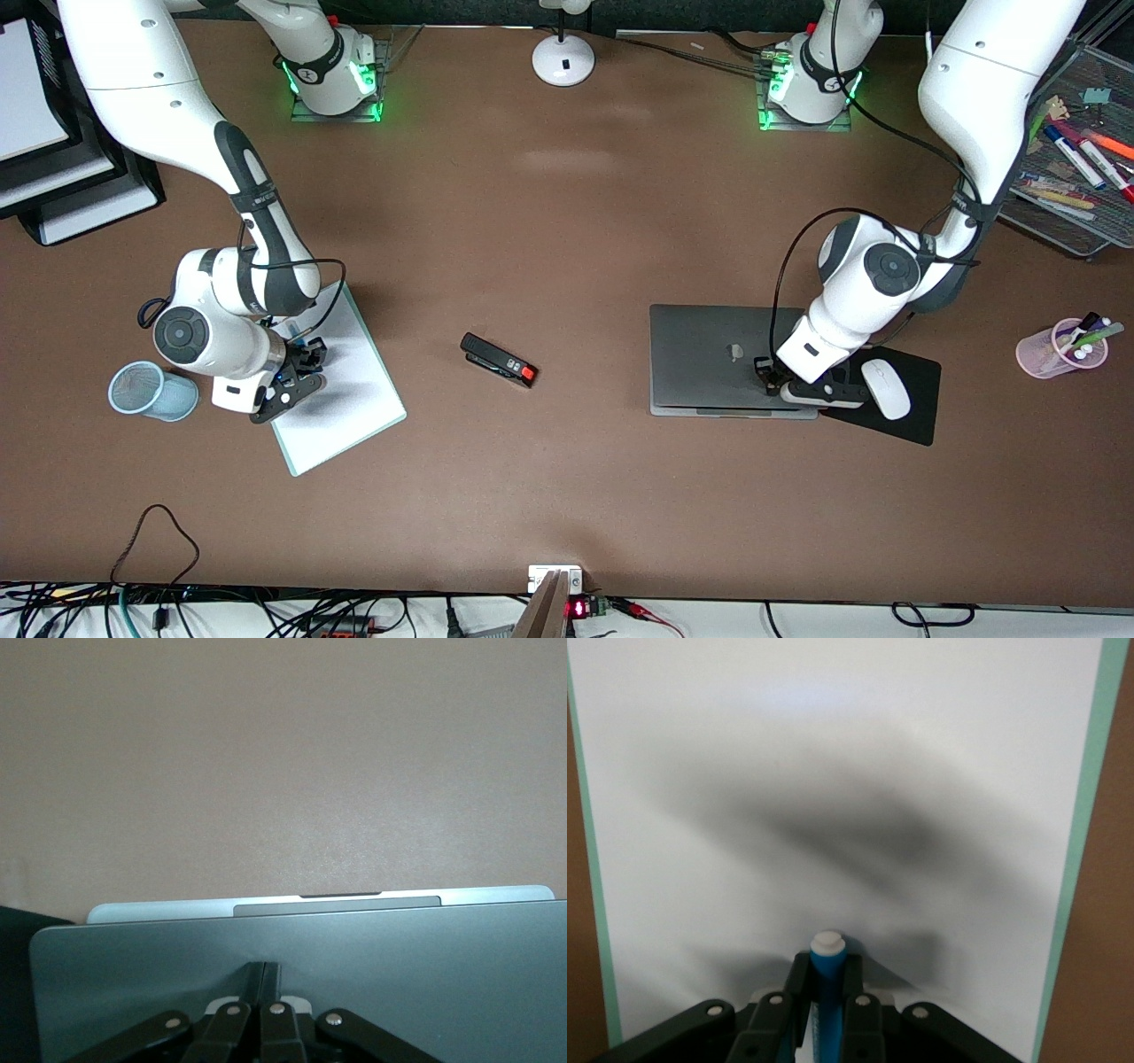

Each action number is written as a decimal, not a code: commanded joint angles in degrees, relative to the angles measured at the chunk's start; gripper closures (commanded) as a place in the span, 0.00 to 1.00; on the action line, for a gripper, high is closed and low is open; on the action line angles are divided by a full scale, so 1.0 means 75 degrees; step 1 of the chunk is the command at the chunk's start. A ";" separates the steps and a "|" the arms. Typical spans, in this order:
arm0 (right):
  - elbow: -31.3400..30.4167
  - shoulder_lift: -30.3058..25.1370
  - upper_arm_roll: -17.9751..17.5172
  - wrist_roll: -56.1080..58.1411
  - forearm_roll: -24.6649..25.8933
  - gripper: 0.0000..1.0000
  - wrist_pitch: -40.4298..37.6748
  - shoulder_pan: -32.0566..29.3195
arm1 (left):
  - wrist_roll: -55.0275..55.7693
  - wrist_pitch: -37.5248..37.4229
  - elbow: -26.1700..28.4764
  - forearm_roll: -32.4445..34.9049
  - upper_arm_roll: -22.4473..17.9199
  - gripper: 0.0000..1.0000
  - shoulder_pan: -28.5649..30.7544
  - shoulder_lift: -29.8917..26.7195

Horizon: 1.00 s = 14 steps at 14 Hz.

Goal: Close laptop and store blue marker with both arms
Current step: 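Lift the marker with the right gripper while the left gripper presses the lid shut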

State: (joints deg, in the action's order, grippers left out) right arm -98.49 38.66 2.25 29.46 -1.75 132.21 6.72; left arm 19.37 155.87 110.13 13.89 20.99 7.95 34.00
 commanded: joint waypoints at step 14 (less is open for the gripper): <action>0.1097 -0.1720 0.0017 0.1167 -0.0259 0.99 -0.2604 -0.0673 | 0.0042 -0.0062 -0.0540 0.0315 -0.0079 1.00 -0.0087 0.0284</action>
State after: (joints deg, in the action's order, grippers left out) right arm -89.58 28.34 2.80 33.83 -2.47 114.62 3.56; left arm 19.37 157.38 106.29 14.72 20.83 7.50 38.49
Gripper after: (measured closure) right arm 0.824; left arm 0.991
